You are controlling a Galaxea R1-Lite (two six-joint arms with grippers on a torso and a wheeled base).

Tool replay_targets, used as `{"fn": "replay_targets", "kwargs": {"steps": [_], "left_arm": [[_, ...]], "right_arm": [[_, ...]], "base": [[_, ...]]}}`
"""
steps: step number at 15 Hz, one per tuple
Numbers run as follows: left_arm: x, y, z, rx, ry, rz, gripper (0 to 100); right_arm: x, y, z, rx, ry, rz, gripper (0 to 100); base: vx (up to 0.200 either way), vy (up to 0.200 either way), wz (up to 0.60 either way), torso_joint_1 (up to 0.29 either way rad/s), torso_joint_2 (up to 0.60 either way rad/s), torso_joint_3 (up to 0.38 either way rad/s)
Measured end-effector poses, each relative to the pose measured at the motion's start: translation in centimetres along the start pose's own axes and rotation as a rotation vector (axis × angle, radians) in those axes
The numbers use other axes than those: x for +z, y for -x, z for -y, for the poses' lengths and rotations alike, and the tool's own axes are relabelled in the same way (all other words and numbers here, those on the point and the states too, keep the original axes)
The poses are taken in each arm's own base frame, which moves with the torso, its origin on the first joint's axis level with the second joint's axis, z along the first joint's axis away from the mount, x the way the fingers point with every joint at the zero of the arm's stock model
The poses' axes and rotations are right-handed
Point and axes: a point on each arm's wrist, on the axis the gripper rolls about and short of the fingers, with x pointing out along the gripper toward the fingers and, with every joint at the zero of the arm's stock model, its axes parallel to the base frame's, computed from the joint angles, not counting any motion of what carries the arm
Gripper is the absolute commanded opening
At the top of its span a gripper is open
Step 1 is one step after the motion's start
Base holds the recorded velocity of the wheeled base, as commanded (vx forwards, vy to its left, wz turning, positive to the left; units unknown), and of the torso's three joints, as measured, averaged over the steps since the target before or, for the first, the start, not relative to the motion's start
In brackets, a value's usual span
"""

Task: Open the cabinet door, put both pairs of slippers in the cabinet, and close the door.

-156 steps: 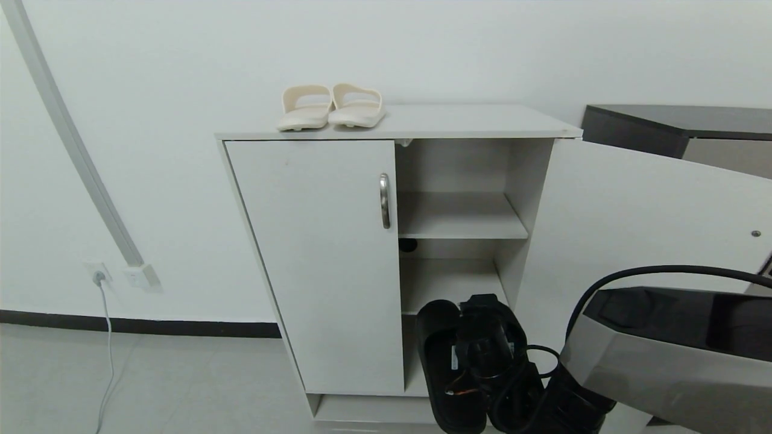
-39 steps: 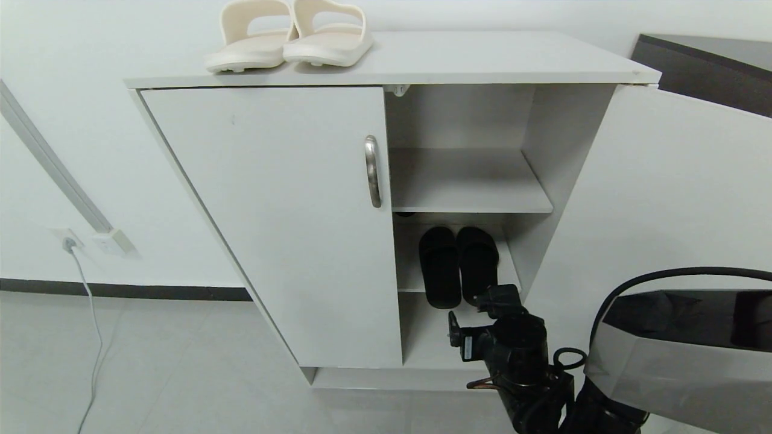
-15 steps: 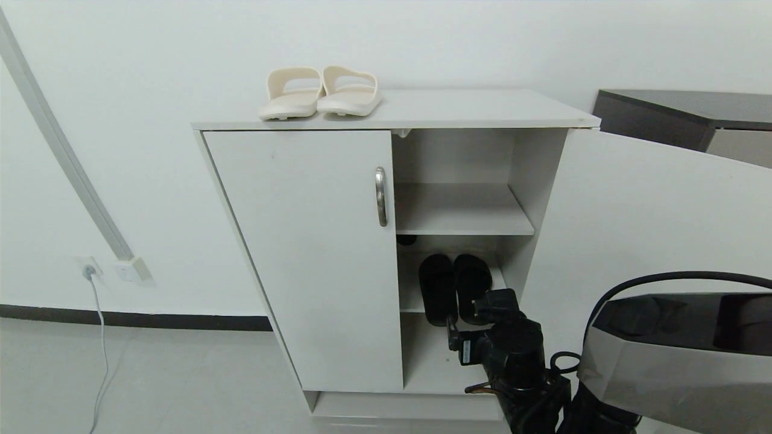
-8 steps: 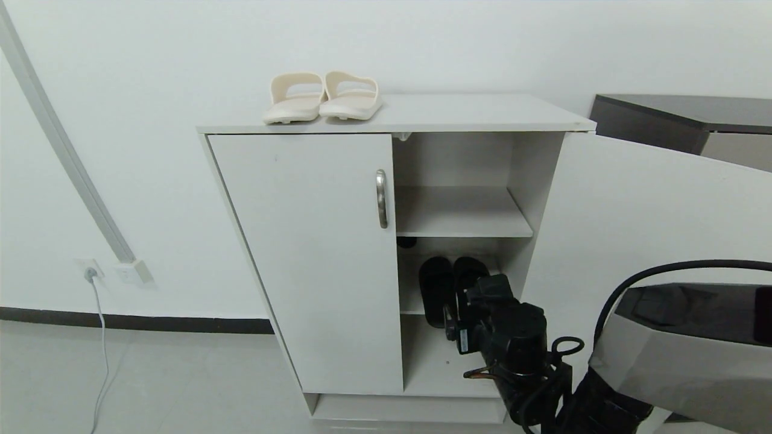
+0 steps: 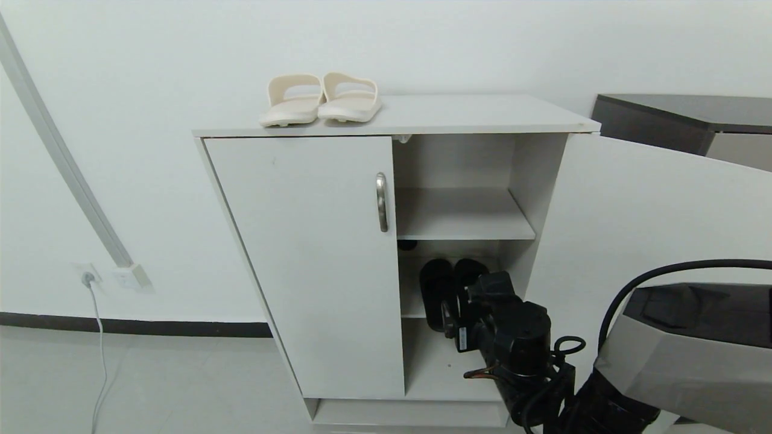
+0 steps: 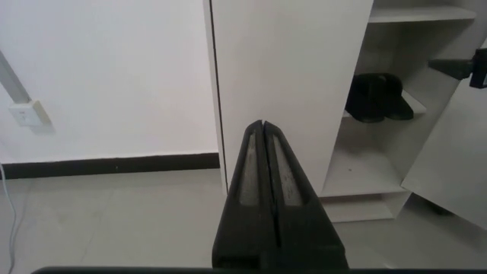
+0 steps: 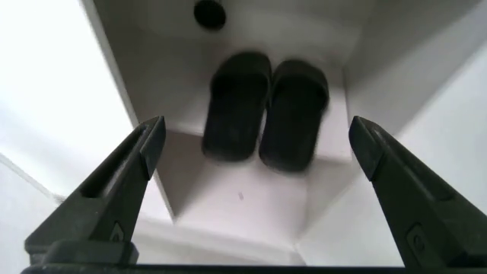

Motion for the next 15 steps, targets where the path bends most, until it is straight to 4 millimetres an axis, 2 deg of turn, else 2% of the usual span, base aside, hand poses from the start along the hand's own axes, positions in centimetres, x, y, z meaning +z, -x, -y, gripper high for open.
{"fn": "replay_targets", "kwargs": {"steps": [12, 15], "left_arm": [[-0.01, 0.00, 0.00, 0.000, 0.000, -0.001, 0], [-0.01, 0.00, 0.00, 0.000, 0.002, -0.001, 0]], "right_arm": [[-0.46, 0.06, 0.04, 0.001, 0.005, -0.006, 100], [-0.57, 0.04, -0.03, 0.003, 0.004, -0.006, 100]], "base": [[0.000, 0.200, 0.00, 0.004, 0.00, 0.000], [0.000, 0.000, 0.00, 0.000, 0.00, 0.000]]}}
